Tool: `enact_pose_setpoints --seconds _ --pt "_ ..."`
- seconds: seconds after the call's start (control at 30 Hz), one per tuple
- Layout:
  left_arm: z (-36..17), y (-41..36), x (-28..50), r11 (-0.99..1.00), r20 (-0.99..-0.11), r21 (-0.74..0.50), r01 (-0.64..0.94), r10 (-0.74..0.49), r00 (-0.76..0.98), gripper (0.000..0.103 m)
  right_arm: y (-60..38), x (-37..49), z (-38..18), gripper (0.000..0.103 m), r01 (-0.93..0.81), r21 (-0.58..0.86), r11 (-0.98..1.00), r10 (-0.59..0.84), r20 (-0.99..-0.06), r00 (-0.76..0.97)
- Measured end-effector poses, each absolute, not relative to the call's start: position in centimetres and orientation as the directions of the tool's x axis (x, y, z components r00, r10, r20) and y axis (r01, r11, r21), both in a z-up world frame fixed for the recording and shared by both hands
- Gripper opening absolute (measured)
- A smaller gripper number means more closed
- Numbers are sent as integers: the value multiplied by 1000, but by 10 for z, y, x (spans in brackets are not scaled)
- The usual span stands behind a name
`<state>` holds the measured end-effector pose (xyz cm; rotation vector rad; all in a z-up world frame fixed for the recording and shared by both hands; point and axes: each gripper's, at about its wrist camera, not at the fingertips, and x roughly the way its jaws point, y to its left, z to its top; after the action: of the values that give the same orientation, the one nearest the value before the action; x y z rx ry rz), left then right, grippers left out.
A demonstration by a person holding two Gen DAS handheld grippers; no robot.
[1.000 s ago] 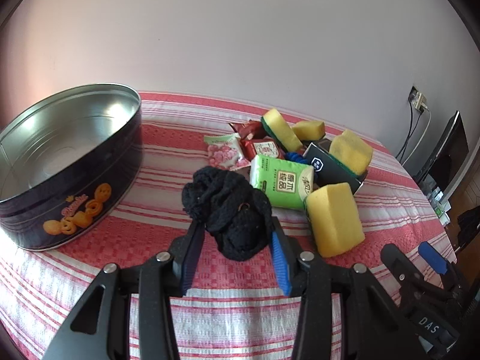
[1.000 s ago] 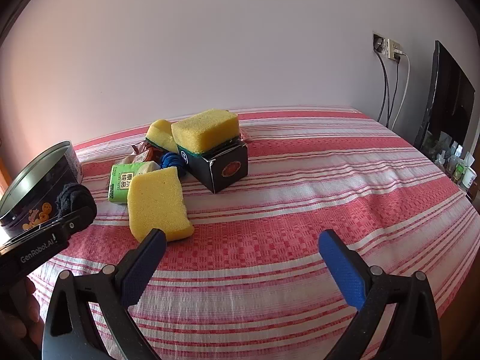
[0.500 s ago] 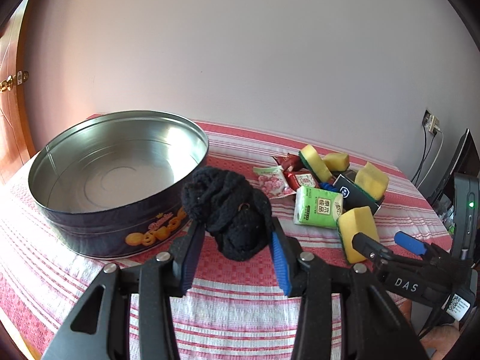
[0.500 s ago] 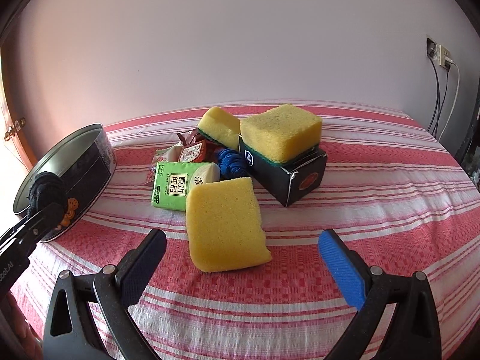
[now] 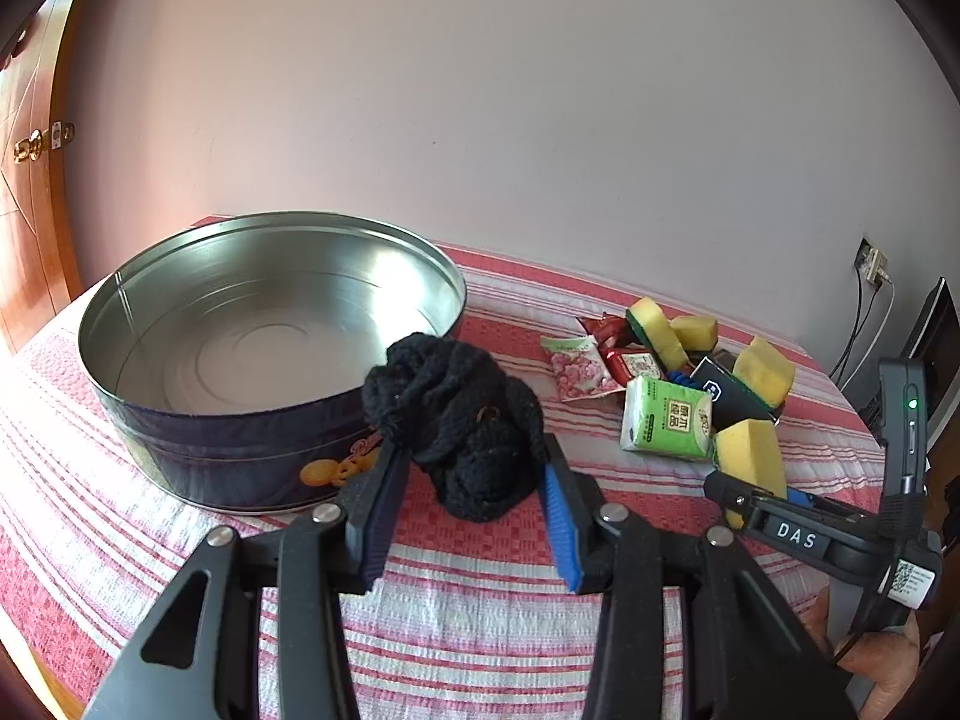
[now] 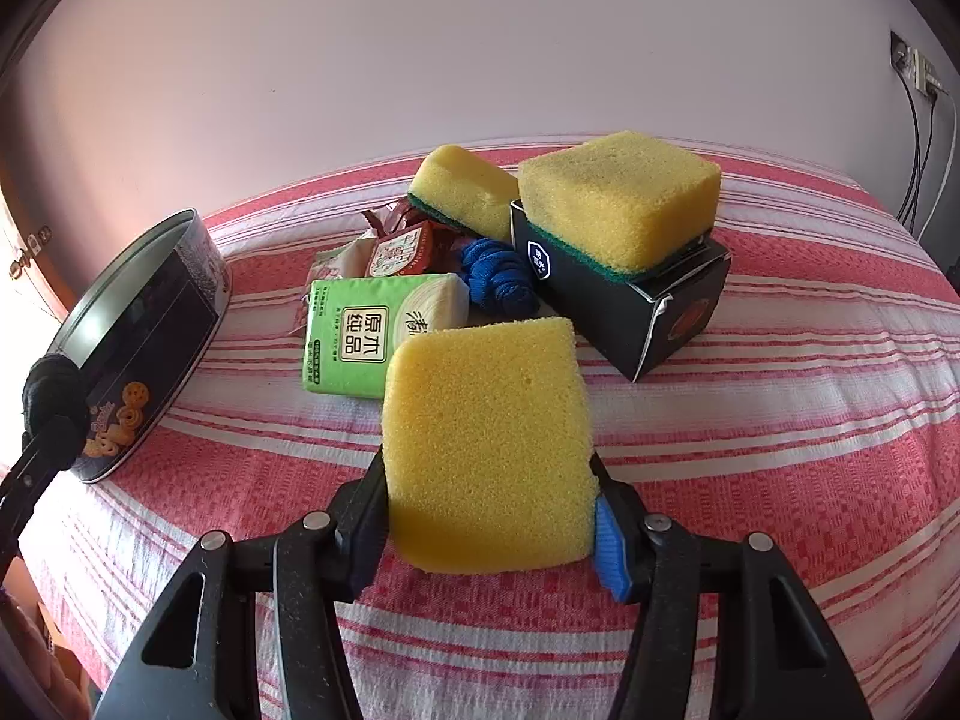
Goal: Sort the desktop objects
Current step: 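Carry the cloth and sponge over the tin and release both inside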
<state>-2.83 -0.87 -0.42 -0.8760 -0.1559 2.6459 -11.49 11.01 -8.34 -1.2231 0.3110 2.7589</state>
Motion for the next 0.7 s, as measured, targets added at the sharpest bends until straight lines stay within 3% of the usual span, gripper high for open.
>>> enact_pose_setpoints --seconds 0.23,0.53,0.7 --pt "21 -37 -16 -940 -486 -218 -263 338 -806 42 76 -91 -27 59 -23 204 -979 -110 -616 -780" --pt "42 -104 -36 -990 -439 -141 -17 77 -895 42 -37 -126 17 60 260 127 -957 -288 -472 -833" --pt "40 -126 -70 -990 -454 -103 91 -35 -890 43 -97 -169 13 60 334 93 -938 -338 -462 -820"
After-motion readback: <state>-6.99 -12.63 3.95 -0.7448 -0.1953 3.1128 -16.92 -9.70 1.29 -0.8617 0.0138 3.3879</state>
